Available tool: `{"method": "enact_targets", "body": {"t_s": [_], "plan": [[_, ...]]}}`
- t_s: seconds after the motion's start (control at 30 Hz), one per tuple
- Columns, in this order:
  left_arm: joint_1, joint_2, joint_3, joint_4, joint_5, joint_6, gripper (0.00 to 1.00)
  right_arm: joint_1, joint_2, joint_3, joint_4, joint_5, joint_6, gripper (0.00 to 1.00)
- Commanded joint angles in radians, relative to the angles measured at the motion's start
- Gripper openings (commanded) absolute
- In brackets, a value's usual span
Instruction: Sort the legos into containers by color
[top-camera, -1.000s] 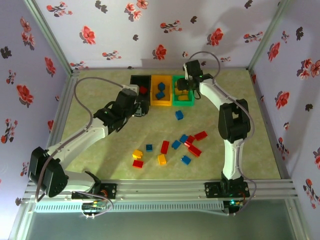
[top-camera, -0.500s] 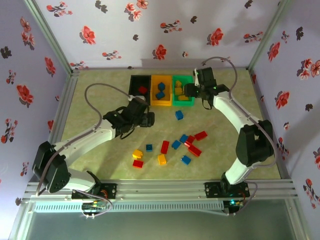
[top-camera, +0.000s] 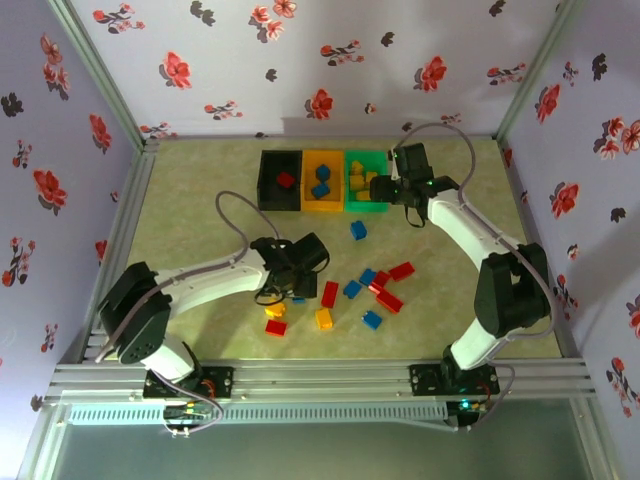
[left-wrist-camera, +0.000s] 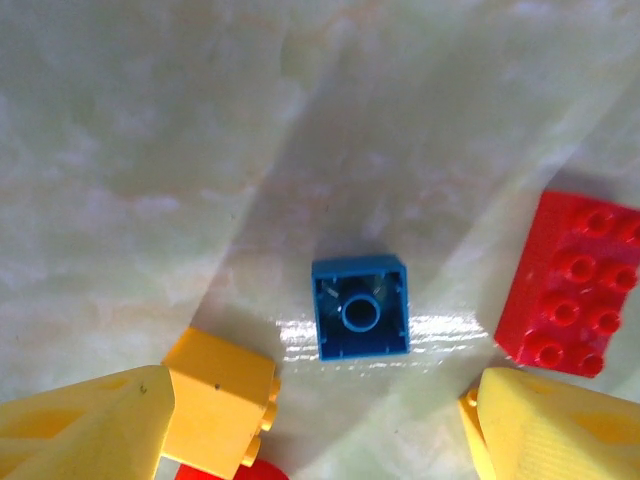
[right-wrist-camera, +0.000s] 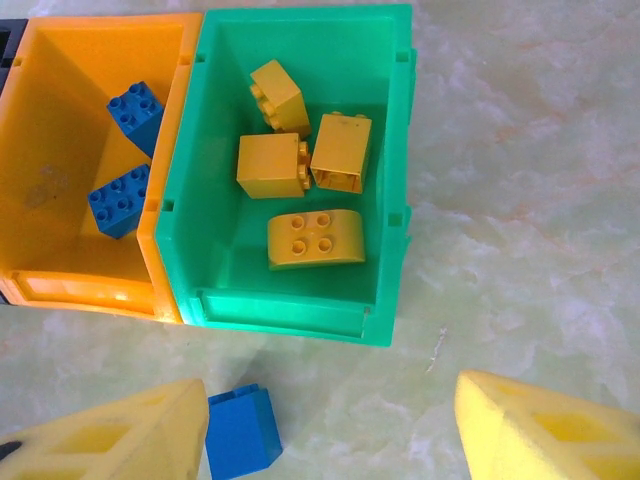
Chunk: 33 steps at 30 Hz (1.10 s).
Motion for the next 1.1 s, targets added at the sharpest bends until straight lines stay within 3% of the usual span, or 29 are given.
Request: {"method": "enact_targets", "body": {"t_s": [0.0, 0.53, 1.07], "plan": [[-0.003, 0.031, 0.028, -0.054, 0.022, -0.046, 0.78, 0.004, -0.044, -0.017, 0.013, -0.002, 0.018, 0.67], [0.009, 0.166, 0.075, 0.028, 0.082, 0.044, 0.71, 0.014, -0.064, -0.065, 0.010, -0.001, 0.028, 0.67], [0.060, 0.202, 0.069, 0.057, 0.108, 0.104, 0.51, 0.021, -0.092, -0.091, -0.007, 0.025, 0.023, 0.66]]}}
